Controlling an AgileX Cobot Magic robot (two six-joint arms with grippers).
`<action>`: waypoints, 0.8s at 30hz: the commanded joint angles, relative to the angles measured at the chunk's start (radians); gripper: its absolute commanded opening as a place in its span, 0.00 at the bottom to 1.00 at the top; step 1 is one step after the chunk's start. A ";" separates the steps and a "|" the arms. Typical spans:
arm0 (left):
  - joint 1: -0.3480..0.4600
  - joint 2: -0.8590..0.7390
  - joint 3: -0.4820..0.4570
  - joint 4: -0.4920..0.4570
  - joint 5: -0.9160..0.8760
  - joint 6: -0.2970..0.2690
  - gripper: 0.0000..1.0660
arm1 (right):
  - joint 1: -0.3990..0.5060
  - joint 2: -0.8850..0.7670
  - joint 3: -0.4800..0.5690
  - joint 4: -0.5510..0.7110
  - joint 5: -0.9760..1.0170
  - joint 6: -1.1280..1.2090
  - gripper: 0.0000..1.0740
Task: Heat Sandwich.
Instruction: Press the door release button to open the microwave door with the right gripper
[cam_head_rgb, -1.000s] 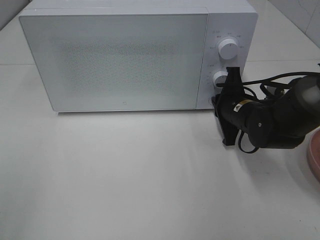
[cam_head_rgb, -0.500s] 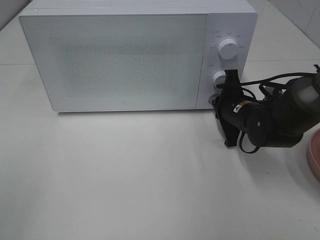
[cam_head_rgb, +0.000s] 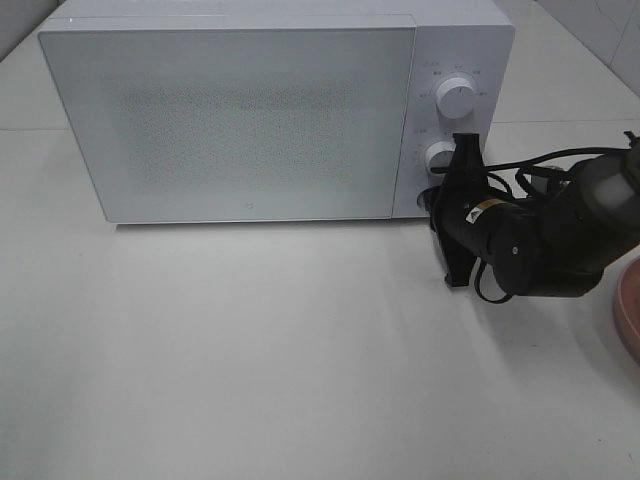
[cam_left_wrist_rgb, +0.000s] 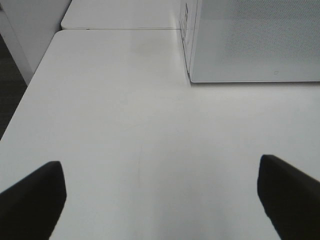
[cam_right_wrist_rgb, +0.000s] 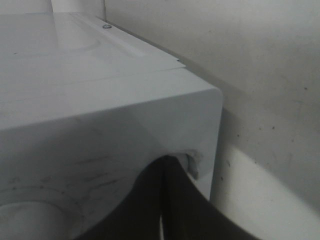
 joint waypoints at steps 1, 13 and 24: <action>-0.004 -0.026 0.003 -0.001 -0.006 0.000 0.92 | -0.020 0.034 -0.095 0.006 -0.332 0.032 0.00; -0.004 -0.026 0.003 -0.001 -0.006 0.000 0.92 | -0.020 0.043 -0.101 0.004 -0.309 0.018 0.00; -0.004 -0.026 0.003 -0.001 -0.006 0.000 0.92 | -0.020 0.043 -0.101 0.004 -0.253 0.011 0.00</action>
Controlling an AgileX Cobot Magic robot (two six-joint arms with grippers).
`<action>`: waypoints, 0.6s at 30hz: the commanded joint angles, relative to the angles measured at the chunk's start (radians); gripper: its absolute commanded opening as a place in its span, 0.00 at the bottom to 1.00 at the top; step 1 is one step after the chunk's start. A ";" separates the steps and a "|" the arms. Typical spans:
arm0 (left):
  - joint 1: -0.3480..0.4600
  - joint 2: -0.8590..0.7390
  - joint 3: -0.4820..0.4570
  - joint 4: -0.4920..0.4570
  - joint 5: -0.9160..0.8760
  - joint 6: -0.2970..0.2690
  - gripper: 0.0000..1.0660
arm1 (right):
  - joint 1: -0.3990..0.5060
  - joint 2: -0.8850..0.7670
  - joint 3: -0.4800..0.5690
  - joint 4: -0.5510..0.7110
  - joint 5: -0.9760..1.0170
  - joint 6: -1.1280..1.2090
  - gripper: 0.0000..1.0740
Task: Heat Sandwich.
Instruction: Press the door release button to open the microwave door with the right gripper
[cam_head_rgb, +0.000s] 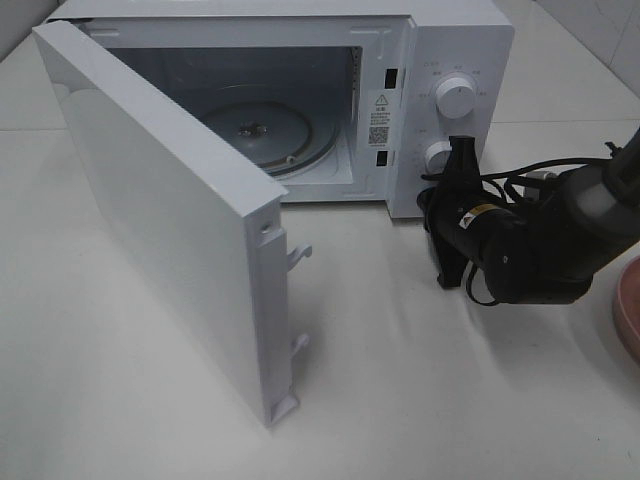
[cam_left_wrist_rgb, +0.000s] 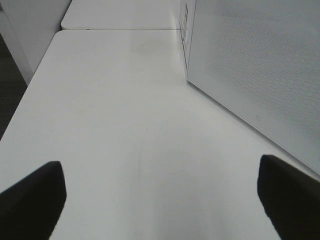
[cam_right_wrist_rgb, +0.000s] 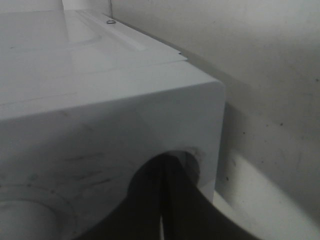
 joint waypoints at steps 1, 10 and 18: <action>-0.004 -0.026 0.003 -0.001 -0.006 0.000 0.92 | -0.031 -0.006 -0.084 0.005 -0.178 -0.020 0.00; -0.004 -0.026 0.003 -0.001 -0.006 0.000 0.92 | -0.031 -0.024 -0.084 -0.015 -0.078 -0.024 0.00; -0.004 -0.026 0.003 -0.001 -0.006 0.000 0.92 | -0.031 -0.051 -0.084 -0.015 0.021 -0.061 0.00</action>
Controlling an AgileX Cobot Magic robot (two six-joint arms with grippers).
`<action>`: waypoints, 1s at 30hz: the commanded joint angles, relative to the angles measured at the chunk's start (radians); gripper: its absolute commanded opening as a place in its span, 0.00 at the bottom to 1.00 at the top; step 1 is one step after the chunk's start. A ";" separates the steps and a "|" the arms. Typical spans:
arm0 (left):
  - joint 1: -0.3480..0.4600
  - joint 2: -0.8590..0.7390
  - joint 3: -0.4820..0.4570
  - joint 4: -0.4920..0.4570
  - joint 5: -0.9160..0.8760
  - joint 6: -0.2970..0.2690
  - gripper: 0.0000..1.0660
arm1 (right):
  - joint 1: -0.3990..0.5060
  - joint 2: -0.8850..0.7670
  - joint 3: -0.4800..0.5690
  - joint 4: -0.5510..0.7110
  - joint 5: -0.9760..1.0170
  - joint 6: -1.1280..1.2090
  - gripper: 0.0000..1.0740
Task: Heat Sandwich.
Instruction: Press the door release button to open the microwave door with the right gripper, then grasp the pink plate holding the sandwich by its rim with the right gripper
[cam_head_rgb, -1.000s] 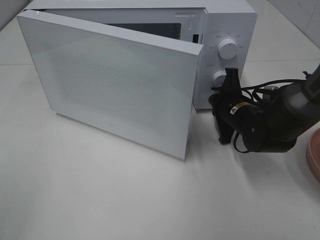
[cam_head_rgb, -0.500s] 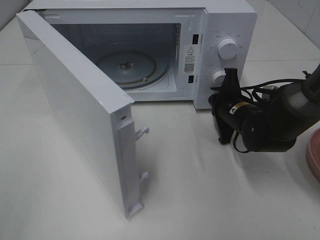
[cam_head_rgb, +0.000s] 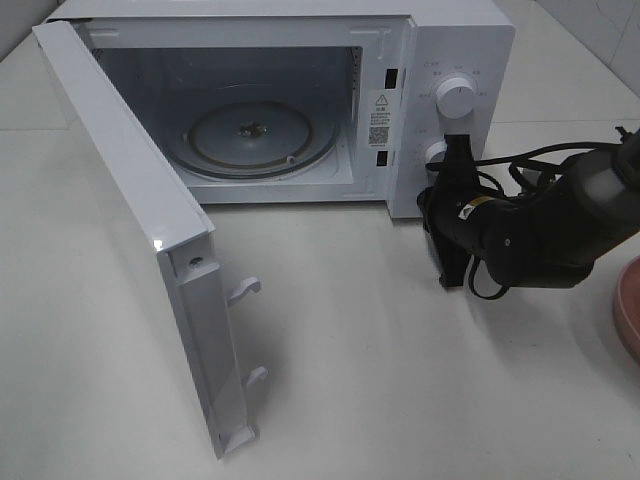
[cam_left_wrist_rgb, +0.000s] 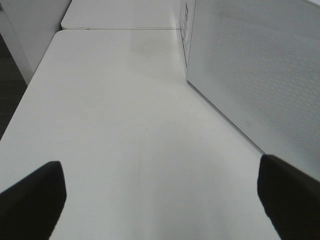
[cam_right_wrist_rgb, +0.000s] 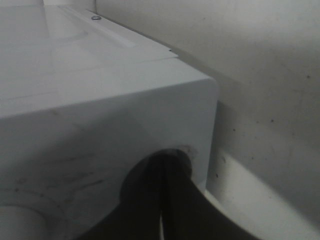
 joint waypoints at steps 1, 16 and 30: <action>-0.004 -0.026 0.003 -0.001 -0.006 0.000 0.92 | -0.026 -0.022 -0.062 -0.014 -0.096 -0.027 0.00; -0.004 -0.026 0.003 -0.001 -0.006 0.000 0.92 | -0.026 -0.087 0.061 -0.044 -0.041 -0.030 0.01; -0.004 -0.026 0.003 -0.001 -0.006 0.000 0.92 | -0.026 -0.209 0.221 -0.053 0.024 -0.086 0.03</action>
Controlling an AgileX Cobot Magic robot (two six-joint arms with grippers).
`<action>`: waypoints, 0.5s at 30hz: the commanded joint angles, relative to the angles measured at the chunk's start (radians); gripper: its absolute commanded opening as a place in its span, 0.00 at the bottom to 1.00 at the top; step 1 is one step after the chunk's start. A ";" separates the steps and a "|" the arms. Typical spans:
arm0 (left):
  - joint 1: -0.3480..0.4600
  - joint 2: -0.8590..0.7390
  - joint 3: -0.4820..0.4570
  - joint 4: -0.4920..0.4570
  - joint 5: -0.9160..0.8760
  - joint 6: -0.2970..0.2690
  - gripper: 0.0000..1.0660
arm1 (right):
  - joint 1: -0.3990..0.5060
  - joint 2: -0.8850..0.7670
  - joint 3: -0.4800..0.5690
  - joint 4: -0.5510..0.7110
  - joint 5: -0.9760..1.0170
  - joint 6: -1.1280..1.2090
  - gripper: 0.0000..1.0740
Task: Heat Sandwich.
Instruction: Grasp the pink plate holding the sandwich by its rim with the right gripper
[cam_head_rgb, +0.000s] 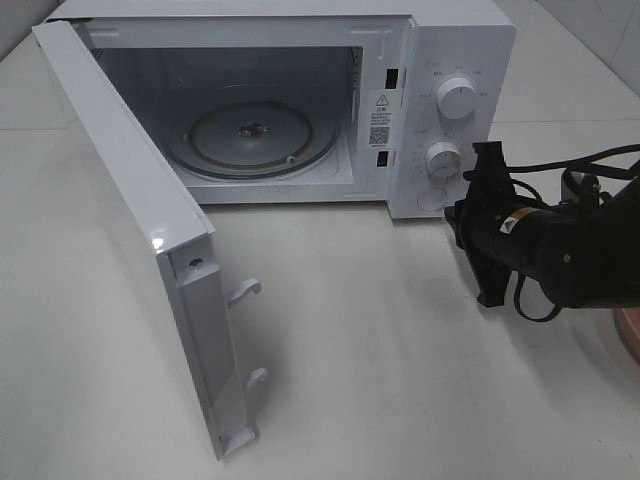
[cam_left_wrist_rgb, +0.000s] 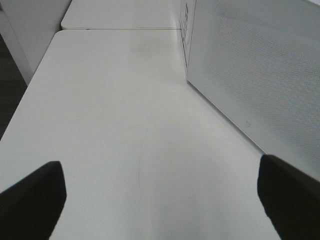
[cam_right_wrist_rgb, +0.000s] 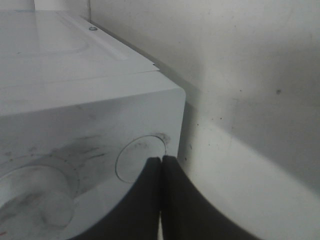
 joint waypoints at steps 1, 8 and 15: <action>-0.004 -0.026 0.003 -0.001 -0.006 0.000 0.92 | -0.007 -0.062 0.032 -0.010 0.025 -0.075 0.04; -0.004 -0.026 0.003 -0.001 -0.006 0.000 0.92 | -0.007 -0.162 0.058 -0.012 0.247 -0.278 0.06; -0.004 -0.026 0.003 -0.001 -0.006 0.000 0.92 | -0.007 -0.253 0.057 -0.015 0.484 -0.527 0.08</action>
